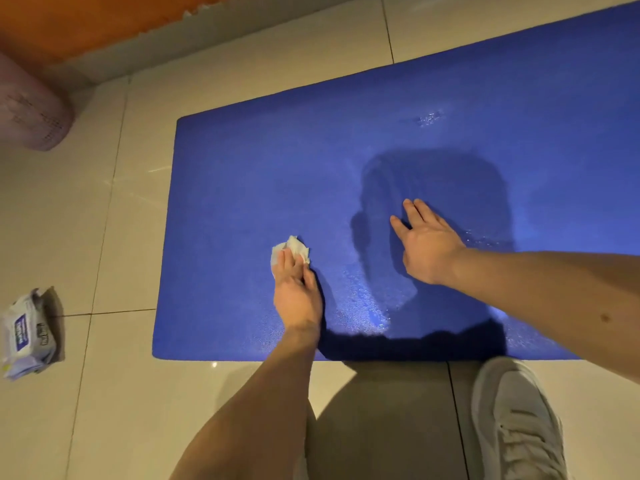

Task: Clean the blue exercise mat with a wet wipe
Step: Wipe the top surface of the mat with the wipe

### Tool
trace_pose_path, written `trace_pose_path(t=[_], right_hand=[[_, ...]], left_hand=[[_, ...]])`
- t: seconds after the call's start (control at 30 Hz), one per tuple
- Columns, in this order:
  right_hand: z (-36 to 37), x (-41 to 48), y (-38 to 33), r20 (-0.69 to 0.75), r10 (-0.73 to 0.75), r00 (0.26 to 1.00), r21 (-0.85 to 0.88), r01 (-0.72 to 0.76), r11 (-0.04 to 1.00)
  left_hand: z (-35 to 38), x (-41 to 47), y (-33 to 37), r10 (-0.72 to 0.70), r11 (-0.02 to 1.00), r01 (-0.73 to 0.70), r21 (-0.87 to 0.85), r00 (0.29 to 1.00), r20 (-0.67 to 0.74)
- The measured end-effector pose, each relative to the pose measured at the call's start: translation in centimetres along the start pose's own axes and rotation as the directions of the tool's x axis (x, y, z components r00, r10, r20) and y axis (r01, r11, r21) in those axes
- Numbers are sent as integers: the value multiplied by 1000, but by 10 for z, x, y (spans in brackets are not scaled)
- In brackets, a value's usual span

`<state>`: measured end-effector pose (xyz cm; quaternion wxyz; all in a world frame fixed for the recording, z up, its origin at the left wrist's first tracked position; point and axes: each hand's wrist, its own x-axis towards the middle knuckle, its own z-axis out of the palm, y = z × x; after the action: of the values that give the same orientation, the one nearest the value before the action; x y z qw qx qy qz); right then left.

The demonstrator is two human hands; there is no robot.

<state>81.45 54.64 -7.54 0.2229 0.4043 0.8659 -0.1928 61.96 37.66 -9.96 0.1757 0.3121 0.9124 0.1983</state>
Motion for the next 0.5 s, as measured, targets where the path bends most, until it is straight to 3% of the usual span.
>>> trace_pose_path(t=[0.1,0.3,0.37,0.5], right_hand=[[-1,-2,-5,10,17,1000,-3,-17,1000],[-1,-6,-12,27,32,999,15,-32,999],[1,-10,-11,30,22,999,23,-22,999],[7,-21,-9,28,8,1000,33,-9,999]], left_hand=[[21,-46,11,185,974,-175,-143,981,60],[31,-54,-1,331,942,-335,8,934,130],[16,-33,-15,298,949,-305,78,950,91],[-11,0,-32,25,998,-26,61,1000,10]])
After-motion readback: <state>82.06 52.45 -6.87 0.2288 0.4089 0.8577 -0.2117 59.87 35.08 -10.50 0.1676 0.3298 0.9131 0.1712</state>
